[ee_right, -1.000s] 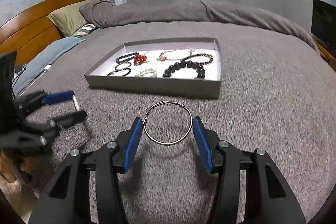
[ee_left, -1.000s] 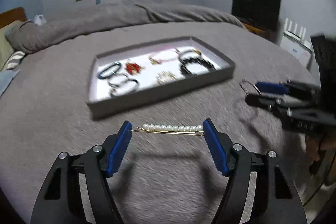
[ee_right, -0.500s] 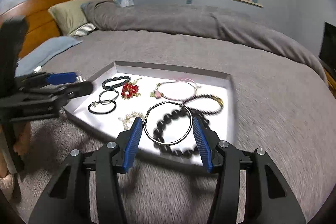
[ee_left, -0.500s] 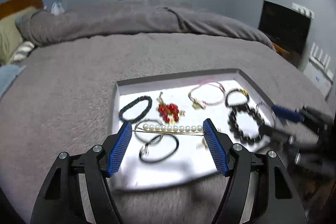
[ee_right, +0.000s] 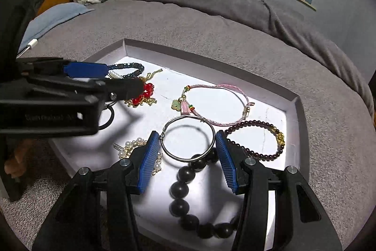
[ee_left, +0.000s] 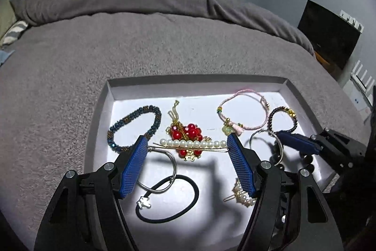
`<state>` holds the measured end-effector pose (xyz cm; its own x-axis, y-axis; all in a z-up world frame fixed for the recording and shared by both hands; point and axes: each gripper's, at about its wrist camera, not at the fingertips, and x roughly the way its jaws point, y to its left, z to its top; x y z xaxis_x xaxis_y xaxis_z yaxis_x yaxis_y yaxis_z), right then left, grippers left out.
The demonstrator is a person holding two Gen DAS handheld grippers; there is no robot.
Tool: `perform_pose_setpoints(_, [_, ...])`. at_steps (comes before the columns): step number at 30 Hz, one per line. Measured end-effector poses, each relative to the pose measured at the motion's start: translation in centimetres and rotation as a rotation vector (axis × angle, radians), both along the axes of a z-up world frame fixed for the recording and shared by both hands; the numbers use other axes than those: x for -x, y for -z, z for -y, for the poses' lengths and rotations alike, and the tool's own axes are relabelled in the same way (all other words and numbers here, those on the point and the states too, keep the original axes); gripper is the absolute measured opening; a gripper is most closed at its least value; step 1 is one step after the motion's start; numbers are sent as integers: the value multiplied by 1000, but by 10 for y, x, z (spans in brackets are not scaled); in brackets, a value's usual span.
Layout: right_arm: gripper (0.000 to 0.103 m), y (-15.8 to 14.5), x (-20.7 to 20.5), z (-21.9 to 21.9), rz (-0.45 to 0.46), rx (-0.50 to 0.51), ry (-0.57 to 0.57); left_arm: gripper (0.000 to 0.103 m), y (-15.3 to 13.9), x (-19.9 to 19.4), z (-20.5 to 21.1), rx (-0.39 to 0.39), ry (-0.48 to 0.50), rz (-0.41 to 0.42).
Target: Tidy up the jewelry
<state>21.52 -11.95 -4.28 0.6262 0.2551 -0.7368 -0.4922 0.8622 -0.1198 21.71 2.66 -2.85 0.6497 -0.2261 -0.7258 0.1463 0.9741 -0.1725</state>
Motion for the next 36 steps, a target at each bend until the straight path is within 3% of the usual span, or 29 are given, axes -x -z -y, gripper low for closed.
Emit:
perform_pose_setpoints(6, [50,0,-1,0,-1,4,2,71,8,-4,3,0,-10,-20])
perform_pose_setpoints(12, [52,-1,-1,0,1,-2,2,74,8,0,1,61,16,-21])
perform_pose_setpoints(13, [58,-1,-1,0,4,-4,7,75,7,2,1,64,20,-16])
perform_pose_setpoints(17, [59,-3,1,3,14,-16,7,75,3,7,0,65,17,10])
perform_pose_setpoints(25, [78,-18,20,19,80,-68,6,76,-10,21,-9,70,-5,88])
perform_pose_setpoints(36, [78,-42,65,35,128,-78,40,76,-36,50,-26,55,-108,168])
